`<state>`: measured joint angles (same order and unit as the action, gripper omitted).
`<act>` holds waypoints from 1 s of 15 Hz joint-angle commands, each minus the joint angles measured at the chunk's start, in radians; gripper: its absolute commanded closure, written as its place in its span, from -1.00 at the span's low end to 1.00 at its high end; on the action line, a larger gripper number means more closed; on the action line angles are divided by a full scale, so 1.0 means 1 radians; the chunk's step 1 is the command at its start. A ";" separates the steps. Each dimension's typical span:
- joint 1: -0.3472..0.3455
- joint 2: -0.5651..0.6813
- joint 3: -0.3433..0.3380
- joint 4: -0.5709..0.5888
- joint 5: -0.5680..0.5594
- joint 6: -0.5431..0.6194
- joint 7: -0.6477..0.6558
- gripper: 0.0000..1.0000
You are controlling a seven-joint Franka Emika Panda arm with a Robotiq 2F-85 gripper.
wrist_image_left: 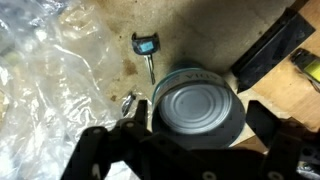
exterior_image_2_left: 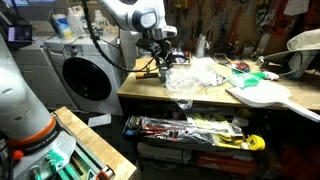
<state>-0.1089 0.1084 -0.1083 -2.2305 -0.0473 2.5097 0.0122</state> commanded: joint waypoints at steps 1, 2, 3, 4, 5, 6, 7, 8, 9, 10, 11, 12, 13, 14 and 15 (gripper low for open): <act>0.000 -0.020 -0.001 -0.013 0.000 -0.004 -0.010 -1.00; 0.001 -0.024 -0.002 -0.011 -0.006 -0.007 -0.005 -1.00; 0.002 -0.028 -0.002 -0.011 -0.010 -0.009 -0.003 -1.00; 0.002 -0.032 -0.002 -0.010 -0.014 -0.010 -0.002 -1.00; 0.002 -0.036 -0.001 -0.009 -0.011 -0.008 -0.007 -1.00; 0.002 -0.041 0.002 -0.009 -0.002 -0.007 -0.018 -1.00; 0.003 -0.047 0.005 -0.008 0.002 -0.007 -0.024 -1.00; 0.005 -0.054 0.007 -0.006 0.001 -0.014 -0.030 -1.00; 0.008 -0.062 0.009 -0.002 -0.004 -0.023 -0.037 -1.00; 0.011 -0.072 0.011 0.002 -0.011 -0.038 -0.045 -1.00; 0.013 -0.086 0.016 0.005 0.004 -0.063 -0.070 -1.00; 0.015 -0.098 0.019 0.007 0.007 -0.082 -0.085 -1.00; 0.018 -0.117 0.023 0.013 0.009 -0.126 -0.095 -1.00; 0.021 -0.132 0.027 0.020 0.015 -0.160 -0.109 -1.00; 0.025 -0.152 0.031 0.031 0.022 -0.210 -0.115 -1.00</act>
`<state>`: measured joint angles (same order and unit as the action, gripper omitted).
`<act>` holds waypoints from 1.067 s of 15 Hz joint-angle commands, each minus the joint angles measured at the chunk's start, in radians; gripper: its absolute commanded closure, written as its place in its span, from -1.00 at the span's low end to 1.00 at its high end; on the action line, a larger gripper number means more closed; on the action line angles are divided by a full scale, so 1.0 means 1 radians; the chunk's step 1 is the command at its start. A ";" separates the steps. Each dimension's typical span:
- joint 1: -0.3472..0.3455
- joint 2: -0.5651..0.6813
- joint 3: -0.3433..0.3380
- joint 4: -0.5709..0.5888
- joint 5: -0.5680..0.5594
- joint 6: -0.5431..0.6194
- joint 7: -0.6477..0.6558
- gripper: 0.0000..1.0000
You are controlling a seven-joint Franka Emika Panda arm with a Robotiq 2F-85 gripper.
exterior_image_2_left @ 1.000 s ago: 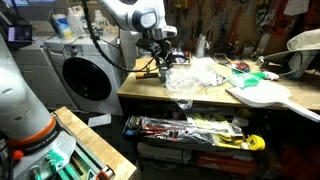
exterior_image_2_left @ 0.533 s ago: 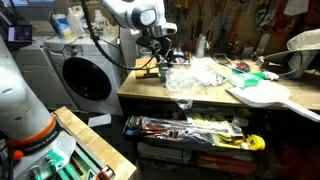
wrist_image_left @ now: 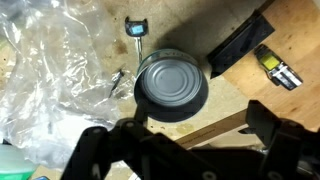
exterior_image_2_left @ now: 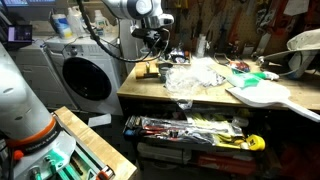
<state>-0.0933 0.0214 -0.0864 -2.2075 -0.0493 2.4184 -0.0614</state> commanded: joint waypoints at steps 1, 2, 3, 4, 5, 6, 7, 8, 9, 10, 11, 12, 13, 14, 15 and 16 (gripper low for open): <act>0.015 -0.085 0.014 0.017 0.030 -0.159 -0.056 -1.00; 0.019 -0.106 0.019 0.028 0.017 -0.202 -0.050 -1.00; 0.024 -0.125 0.024 0.041 0.013 -0.248 -0.052 -1.00; 0.029 -0.145 0.029 0.050 0.005 -0.287 -0.049 -1.00; 0.033 -0.162 0.033 0.061 -0.001 -0.323 -0.046 -1.00; 0.037 -0.183 0.036 0.068 0.005 -0.367 -0.050 -1.00; 0.037 -0.202 0.039 0.068 -0.012 -0.394 -0.027 -1.00; 0.037 -0.225 0.037 0.066 -0.009 -0.423 -0.039 -1.00; 0.036 -0.249 0.033 0.057 -0.006 -0.438 -0.046 -1.00; 0.038 -0.276 0.020 0.043 0.029 -0.452 -0.106 -1.00; 0.038 -0.214 0.033 0.085 0.002 -0.421 -0.049 -1.00; 0.039 -0.232 0.029 0.083 0.004 -0.434 -0.066 -1.00; 0.038 -0.245 0.026 0.079 0.005 -0.442 -0.077 -1.00; 0.038 -0.252 0.024 0.077 0.006 -0.445 -0.082 -1.00; 0.038 -0.255 0.024 0.075 0.006 -0.445 -0.083 -1.00; 0.038 -0.255 0.024 0.074 0.006 -0.445 -0.084 -1.00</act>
